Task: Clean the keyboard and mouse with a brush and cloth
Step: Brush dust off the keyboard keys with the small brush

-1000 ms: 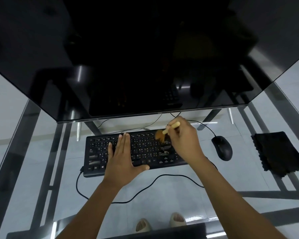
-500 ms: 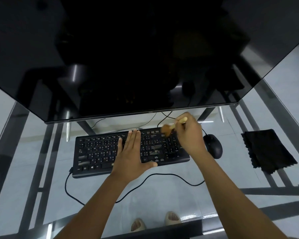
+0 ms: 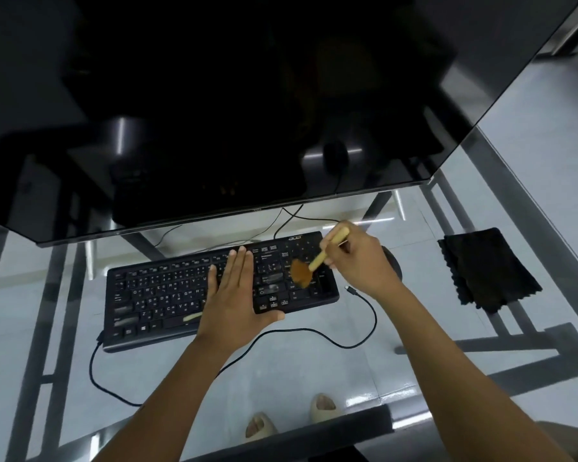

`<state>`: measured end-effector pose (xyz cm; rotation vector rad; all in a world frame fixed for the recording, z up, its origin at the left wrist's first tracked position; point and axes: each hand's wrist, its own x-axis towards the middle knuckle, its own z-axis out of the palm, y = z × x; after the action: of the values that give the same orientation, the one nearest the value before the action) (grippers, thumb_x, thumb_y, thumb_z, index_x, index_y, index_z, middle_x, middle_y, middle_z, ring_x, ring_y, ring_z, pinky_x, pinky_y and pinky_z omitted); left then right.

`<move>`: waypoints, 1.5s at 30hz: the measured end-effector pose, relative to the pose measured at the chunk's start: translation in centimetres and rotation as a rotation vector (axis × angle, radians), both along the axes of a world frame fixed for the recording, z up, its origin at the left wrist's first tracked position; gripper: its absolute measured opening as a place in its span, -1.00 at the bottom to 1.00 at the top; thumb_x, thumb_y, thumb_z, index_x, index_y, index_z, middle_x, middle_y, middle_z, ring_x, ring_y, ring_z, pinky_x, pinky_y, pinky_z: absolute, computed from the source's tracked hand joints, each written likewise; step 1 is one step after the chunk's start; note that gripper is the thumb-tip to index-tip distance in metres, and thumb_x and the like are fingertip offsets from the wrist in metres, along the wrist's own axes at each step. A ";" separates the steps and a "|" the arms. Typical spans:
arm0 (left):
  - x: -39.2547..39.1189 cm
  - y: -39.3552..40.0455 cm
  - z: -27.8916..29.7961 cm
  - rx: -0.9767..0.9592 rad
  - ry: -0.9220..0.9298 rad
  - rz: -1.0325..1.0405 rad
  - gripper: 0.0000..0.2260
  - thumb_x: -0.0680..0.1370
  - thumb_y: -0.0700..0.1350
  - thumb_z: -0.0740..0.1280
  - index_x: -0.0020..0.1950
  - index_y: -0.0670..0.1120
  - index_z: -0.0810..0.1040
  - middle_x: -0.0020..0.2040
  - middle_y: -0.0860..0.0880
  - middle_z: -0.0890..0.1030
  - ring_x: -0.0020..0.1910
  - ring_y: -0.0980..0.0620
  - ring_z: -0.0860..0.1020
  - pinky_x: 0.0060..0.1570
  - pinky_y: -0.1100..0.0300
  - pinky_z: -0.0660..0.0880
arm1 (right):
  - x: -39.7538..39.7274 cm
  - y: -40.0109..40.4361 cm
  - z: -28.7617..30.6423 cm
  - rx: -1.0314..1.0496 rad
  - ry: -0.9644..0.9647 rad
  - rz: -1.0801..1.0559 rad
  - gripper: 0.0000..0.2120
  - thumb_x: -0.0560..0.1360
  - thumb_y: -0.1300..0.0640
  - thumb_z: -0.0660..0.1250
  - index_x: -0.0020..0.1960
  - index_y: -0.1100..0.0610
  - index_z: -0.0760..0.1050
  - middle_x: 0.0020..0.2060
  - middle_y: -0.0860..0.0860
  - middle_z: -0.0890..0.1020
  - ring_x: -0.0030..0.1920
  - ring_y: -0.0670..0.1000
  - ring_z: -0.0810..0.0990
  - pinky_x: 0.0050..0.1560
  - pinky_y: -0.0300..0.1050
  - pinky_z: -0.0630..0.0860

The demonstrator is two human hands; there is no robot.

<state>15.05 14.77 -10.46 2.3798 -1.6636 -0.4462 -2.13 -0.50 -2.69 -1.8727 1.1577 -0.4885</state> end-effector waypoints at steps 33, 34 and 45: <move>-0.1 0.0 0.3 0.001 -0.017 0.008 0.08 0.33 0.50 0.20 0.57 -0.09 -0.21 0.58 0.02 -0.19 0.53 0.09 -0.29 0.49 -0.02 -0.30 | -1.9 -1.0 0.5 -0.045 -0.112 -0.253 -0.88 0.54 0.23 0.24 -0.13 0.07 0.49 -0.31 -0.02 0.63 -0.30 -0.08 0.64 -0.24 -0.14 0.58; 0.0 0.0 0.3 0.001 -0.017 0.009 0.08 0.33 0.51 0.20 0.57 -0.09 -0.21 0.58 0.02 -0.19 0.53 0.09 -0.29 0.48 -0.02 -0.31 | -1.5 -0.8 0.5 0.063 -0.113 -0.197 -0.89 0.54 0.23 0.25 -0.12 0.09 0.51 -0.30 0.02 0.64 -0.30 -0.03 0.65 -0.21 -0.09 0.60; 0.8 0.4 0.1 -0.010 -0.027 -0.045 0.07 0.32 0.57 0.00 0.57 -0.09 -0.22 0.58 0.01 -0.19 0.53 0.09 -0.29 0.46 0.00 -0.32 | 0.7 0.6 0.4 0.001 -0.043 -0.013 -0.92 0.56 0.21 0.30 -0.10 0.09 0.49 -0.25 0.00 0.65 -0.24 -0.02 0.65 -0.17 -0.25 0.58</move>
<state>15.87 15.21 -10.37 2.3552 -1.7301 -0.4135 -1.43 0.06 -2.29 -1.8459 1.1424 -0.5325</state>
